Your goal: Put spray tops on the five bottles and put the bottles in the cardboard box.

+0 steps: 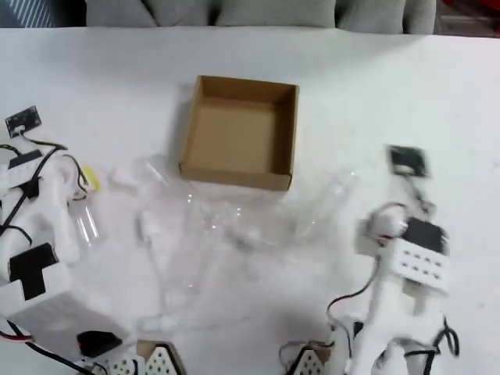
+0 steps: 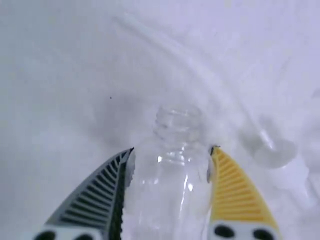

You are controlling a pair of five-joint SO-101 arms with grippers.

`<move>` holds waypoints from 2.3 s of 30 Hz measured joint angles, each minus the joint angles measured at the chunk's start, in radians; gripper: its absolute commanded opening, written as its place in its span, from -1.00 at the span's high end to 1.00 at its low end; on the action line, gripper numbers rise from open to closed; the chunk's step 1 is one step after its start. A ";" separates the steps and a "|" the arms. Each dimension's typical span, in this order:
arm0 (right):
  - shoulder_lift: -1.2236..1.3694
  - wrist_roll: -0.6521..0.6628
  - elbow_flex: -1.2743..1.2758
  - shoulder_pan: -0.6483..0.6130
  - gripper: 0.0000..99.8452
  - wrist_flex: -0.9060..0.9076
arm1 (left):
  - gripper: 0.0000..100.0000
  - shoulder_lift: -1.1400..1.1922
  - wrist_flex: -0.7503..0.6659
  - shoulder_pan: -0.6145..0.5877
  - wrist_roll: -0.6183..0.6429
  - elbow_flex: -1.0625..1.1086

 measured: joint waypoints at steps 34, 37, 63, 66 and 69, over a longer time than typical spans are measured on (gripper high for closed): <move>-0.006 0.436 0.158 0.621 0.67 -0.287 | 0.82 0.000 -0.002 0.000 0.000 0.011; -0.006 0.404 0.078 0.624 0.67 -0.155 | 0.82 0.000 -0.002 0.000 0.000 0.011; 0.606 0.252 -0.298 0.540 0.68 -0.089 | 0.82 0.000 -0.002 0.006 -0.068 0.011; 0.703 0.252 -0.350 0.540 0.68 -0.089 | 0.82 0.000 -0.002 0.006 -0.068 0.011; 0.775 0.252 -0.382 0.540 0.68 -0.091 | 0.82 0.000 -0.002 0.006 -0.071 0.011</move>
